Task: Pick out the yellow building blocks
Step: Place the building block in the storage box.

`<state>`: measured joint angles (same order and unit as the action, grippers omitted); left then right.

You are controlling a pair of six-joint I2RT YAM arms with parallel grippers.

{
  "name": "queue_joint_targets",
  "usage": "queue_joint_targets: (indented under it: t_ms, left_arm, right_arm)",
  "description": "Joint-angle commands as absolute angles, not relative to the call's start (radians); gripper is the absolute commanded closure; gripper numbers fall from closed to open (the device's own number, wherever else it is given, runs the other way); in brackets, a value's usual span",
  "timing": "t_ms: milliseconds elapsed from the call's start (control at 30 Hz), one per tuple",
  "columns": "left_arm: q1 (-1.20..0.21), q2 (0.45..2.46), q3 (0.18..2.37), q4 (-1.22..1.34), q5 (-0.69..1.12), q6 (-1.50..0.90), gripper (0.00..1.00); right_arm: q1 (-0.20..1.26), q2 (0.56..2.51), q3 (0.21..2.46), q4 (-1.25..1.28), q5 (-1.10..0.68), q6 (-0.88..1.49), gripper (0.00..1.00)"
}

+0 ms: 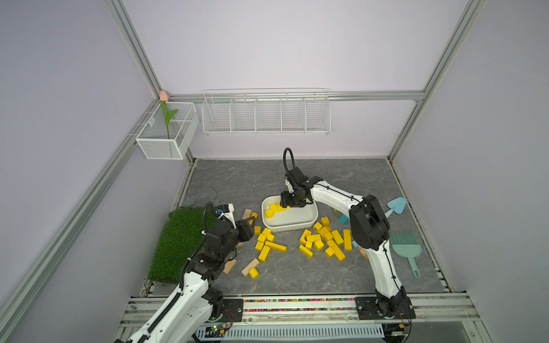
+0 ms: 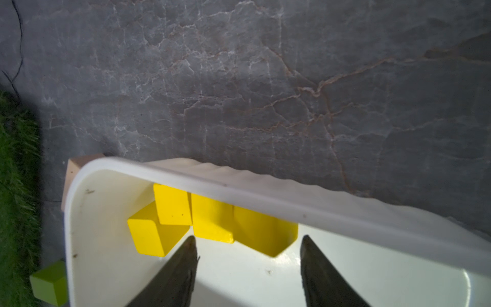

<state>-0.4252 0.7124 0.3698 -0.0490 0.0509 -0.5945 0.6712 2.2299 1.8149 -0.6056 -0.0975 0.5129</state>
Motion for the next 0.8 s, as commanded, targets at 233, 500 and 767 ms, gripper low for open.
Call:
queue_joint_targets:
  t_ms: [233, 500, 767]
  left_arm:
    - [-0.416, 0.706, 0.356, -0.023, 0.056, -0.606, 0.43]
    - [-0.415, 0.704, 0.356, -0.024, 0.057, -0.607, 0.43]
    - [-0.414, 0.702, 0.355, -0.026, 0.058, -0.607, 0.43]
  right_arm:
    - [0.672, 2.251, 1.815, -0.598, -0.126, 0.511, 0.36]
    - [0.670, 2.212, 1.775, -0.589, -0.088, 0.534, 0.37]
    - [0.662, 2.075, 1.631, -0.515, -0.110, 0.530, 0.38]
